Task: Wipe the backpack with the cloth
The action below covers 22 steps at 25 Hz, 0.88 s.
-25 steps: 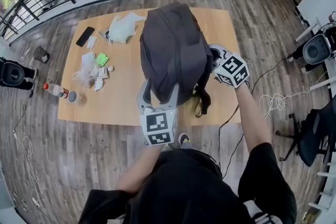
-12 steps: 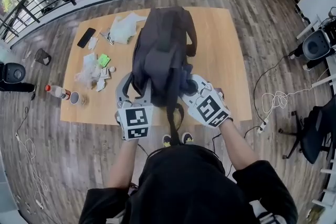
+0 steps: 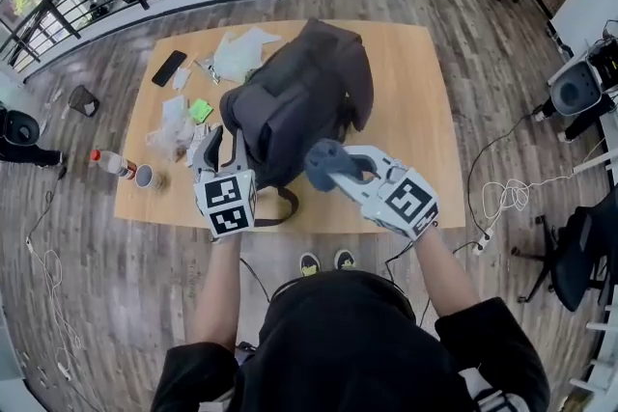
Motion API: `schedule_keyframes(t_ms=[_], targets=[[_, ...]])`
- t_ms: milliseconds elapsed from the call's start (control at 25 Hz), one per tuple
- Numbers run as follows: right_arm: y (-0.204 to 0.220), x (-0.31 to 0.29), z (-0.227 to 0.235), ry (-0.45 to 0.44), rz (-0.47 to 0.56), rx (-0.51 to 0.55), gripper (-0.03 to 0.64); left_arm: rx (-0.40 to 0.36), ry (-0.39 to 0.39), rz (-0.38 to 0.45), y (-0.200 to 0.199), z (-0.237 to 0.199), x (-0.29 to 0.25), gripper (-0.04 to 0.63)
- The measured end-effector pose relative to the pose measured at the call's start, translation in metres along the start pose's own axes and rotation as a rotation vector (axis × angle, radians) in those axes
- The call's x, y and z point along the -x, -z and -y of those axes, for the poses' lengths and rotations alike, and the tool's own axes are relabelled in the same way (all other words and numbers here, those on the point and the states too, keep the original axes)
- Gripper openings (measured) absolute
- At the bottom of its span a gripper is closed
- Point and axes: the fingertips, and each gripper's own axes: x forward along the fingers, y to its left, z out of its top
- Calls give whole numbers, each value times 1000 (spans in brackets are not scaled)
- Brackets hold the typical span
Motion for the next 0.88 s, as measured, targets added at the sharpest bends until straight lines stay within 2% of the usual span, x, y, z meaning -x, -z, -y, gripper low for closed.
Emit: schedule_keyframes(t_ms=[80,160,240,360,440,560,680,760,880], targets=[[-13,41,70,185,28,-3,41,51,18,11,2,4,15,132],[-29,69,139,344,20,70,41,101,45,31,1,10,27,132],[-44,75,189,428,29,133,41,128,60,40,0,17,34,132],[-48,45,249,480,32,149,41,127,37,23,2,16,34,121],[-42,10,282,450,-10,140,41,147,17,12,3,11,30,114],[-34,-40,290,263,-87,177,40,157,1,-11,6,6,19,110],[-30,-48,276,120,-115,190,38,142,23,-26,5,6,2,74],[-29,-41,265,73,-131,208,37,132,38,-20,2,7,-11,72],[-28,-24,249,72,-136,228,37,150,48,-4,1,0,-30,41]])
